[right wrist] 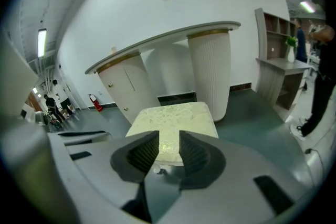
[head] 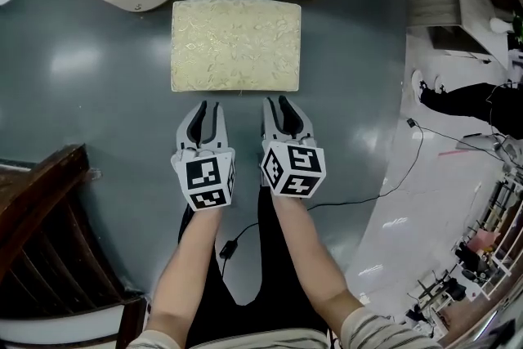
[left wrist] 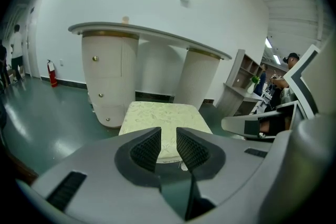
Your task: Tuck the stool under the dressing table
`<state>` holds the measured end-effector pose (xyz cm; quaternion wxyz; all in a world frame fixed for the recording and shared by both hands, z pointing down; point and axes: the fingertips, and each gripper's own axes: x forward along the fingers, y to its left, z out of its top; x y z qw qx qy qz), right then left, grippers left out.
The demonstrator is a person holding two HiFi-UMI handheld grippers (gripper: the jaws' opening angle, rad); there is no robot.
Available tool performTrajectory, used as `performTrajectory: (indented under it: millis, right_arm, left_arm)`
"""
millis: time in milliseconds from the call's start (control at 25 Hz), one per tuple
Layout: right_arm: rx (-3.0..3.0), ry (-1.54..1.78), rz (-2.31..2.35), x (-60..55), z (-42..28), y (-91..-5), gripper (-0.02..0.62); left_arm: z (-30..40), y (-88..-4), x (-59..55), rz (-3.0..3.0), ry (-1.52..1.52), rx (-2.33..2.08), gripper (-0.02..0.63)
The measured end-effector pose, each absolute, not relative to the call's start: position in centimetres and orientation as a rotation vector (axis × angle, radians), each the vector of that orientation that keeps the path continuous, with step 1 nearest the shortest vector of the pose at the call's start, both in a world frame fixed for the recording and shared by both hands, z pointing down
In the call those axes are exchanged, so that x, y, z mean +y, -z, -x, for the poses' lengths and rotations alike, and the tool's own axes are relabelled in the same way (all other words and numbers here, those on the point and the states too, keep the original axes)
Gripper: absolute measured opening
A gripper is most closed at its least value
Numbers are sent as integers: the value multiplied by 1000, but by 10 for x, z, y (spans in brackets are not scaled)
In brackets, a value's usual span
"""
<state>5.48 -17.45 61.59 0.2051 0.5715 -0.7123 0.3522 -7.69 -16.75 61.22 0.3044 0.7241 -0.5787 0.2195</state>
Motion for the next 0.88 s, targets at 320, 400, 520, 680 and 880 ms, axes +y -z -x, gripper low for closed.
performTrajectory:
  millis: [320,400,520,680,880]
  right_arm:
    - [-1947,-1023,-1544,-171,-51,-661,150]
    - [-1931,-1033,-1536,-170,-51,-672,159]
    - [-1909,-1026,-1533,-171,-53,-685,166]
    - [-1885,-1030,-1516,-177,-53,-701,181]
    - [-1859,-1049,-1485,-184,-49,-718,196]
  left_arm:
    - [77,-651,-165,-1910,-629,-1493,107]
    - [75,-663,-164,-1897,-648,-1467,130]
    - [74,-682,-161,-1876,-688,-1443,137]
    - [77,-700,-163,-1850,-744,-1436,141]
    - [70,-716,-170,-1820,-756,-1381,156]
